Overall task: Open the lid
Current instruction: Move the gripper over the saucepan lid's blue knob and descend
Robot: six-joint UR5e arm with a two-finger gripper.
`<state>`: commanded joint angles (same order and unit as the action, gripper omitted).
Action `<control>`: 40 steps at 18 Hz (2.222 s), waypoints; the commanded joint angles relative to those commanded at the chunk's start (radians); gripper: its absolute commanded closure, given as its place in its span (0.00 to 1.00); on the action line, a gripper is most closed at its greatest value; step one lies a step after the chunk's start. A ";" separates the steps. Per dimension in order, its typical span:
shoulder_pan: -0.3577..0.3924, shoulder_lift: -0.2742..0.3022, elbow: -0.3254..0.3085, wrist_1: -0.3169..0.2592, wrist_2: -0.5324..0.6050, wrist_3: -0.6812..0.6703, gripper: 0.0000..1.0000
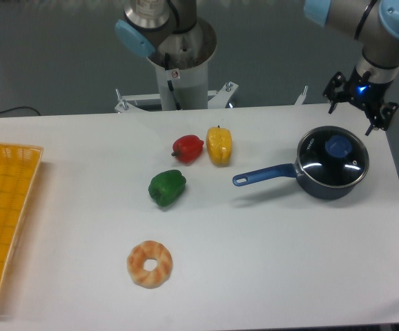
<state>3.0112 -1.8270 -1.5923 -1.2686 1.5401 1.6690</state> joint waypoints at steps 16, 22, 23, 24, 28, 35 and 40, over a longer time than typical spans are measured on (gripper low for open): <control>-0.049 0.011 -0.002 -0.009 0.041 -0.089 0.00; -0.078 0.006 0.000 0.000 0.041 -0.107 0.00; -0.078 0.006 0.000 -0.003 0.043 -0.109 0.00; -0.078 0.006 0.000 -0.003 0.041 -0.110 0.00; -0.075 0.000 -0.002 0.008 0.043 -0.141 0.00; -0.051 -0.021 0.009 0.017 0.041 -0.182 0.00; -0.057 -0.038 0.014 0.034 0.041 -0.252 0.00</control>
<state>2.9545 -1.8653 -1.5785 -1.2349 1.5815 1.4174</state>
